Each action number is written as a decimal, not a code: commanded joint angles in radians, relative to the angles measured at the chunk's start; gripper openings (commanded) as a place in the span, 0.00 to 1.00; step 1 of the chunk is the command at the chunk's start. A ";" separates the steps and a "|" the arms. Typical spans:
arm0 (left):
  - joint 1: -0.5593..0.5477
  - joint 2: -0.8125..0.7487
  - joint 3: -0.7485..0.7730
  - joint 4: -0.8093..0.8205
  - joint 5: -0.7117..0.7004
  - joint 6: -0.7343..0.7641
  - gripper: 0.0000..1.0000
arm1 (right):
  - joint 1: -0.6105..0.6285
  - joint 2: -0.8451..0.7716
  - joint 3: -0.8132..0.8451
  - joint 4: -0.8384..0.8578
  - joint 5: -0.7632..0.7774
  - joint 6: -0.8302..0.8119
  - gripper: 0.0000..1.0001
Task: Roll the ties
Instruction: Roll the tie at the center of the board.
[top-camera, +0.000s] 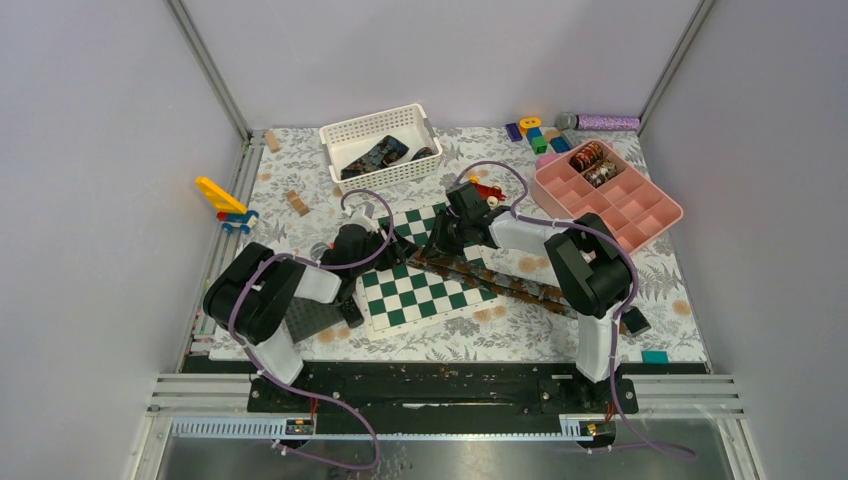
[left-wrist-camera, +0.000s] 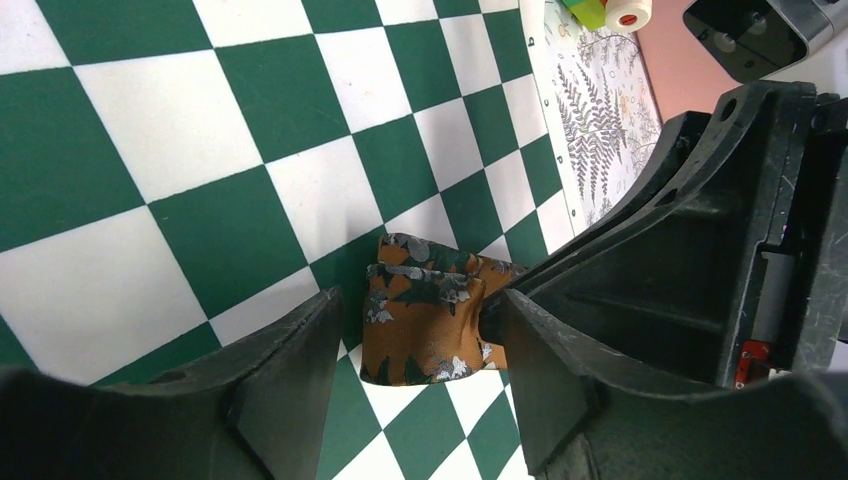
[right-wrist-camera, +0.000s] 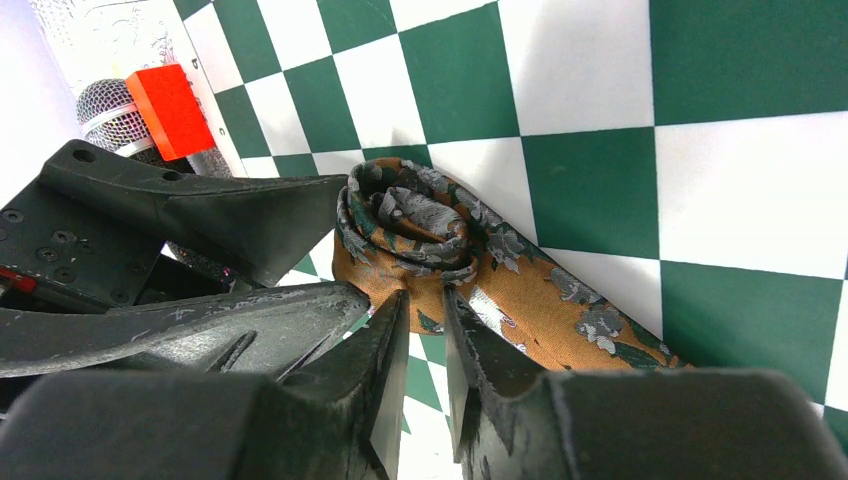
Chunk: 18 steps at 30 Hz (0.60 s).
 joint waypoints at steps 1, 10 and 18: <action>0.006 0.028 -0.011 0.111 0.032 -0.024 0.59 | 0.003 0.001 0.018 0.002 0.017 0.008 0.26; 0.006 0.070 -0.008 0.154 0.039 -0.049 0.57 | -0.001 -0.007 0.006 0.008 0.015 0.010 0.26; 0.006 0.087 -0.007 0.178 0.059 -0.051 0.43 | -0.002 -0.010 0.005 0.007 0.014 0.010 0.26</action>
